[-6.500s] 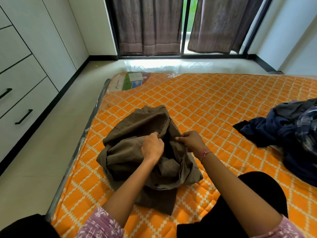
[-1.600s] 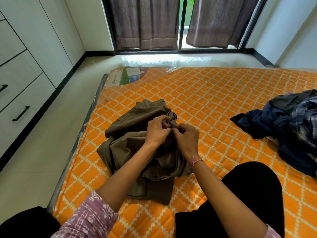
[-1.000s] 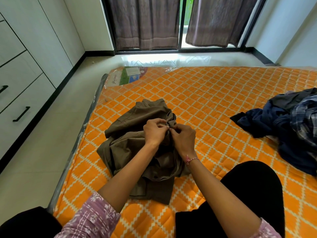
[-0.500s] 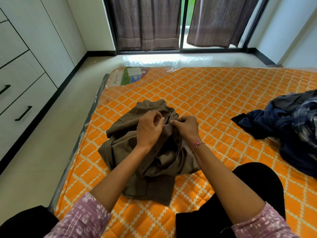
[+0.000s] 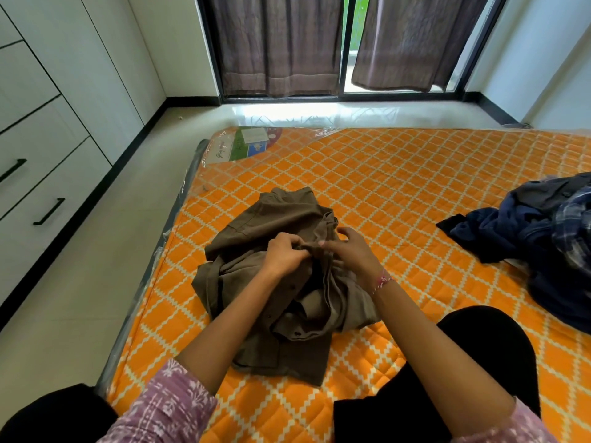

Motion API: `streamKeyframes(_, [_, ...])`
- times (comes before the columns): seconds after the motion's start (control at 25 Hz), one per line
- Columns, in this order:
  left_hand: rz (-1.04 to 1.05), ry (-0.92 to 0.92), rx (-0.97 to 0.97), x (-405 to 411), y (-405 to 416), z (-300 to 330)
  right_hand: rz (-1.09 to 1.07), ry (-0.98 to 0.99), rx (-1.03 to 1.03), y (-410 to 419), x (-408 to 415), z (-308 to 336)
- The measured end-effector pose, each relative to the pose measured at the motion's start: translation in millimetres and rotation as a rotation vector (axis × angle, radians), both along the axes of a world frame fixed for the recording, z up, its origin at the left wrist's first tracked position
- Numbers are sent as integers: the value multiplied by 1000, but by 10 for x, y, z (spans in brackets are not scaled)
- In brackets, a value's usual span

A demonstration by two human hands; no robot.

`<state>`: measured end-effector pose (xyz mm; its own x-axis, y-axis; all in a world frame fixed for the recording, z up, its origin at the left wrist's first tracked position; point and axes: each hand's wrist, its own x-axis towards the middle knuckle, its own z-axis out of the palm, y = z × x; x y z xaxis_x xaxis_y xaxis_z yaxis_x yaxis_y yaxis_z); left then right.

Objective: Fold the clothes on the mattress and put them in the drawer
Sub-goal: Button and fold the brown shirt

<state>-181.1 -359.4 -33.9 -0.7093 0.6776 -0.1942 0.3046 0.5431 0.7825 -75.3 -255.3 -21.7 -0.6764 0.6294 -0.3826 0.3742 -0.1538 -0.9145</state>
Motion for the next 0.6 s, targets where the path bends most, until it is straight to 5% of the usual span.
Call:
streamKeyframes(0.24, [-39, -116, -54, 26, -18, -29, 53, -353, 551, -418, 365, -265])
streamKeyframes(0.4, [73, -163, 59, 41, -18, -13, -257, -161, 687, -395, 317, -127])
streamKeyframes(0.6, [5, -141, 152, 89, 89, 122, -210, -239, 956, -358, 340, 102])
